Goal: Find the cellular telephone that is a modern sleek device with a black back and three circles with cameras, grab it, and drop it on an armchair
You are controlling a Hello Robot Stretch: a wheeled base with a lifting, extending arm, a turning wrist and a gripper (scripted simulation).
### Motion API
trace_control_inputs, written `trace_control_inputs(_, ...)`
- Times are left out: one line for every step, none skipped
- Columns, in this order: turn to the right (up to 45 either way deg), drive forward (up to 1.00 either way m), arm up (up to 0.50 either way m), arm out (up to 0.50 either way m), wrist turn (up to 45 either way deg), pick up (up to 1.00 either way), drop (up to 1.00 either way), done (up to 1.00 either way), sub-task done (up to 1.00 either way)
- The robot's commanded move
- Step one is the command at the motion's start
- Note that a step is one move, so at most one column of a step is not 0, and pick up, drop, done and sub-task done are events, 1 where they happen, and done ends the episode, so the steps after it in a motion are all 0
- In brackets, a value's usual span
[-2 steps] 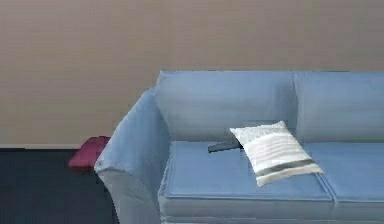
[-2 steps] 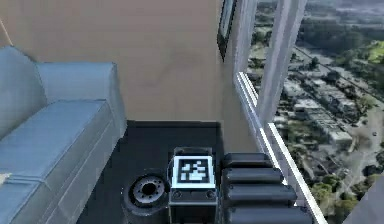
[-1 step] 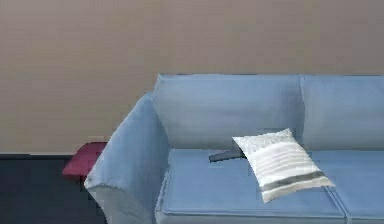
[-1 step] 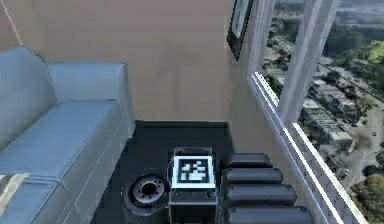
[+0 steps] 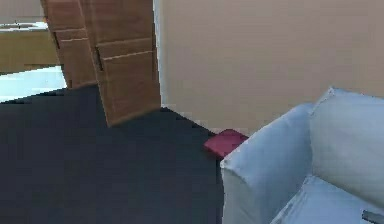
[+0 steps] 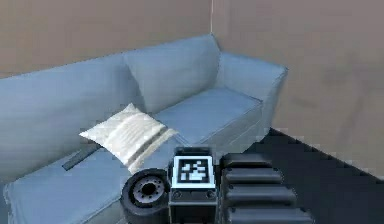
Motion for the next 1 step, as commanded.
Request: trace_control_inputs(-36.0, 0.00, 0.00, 0.00, 0.0, 0.00, 0.00, 0.00, 0.00)
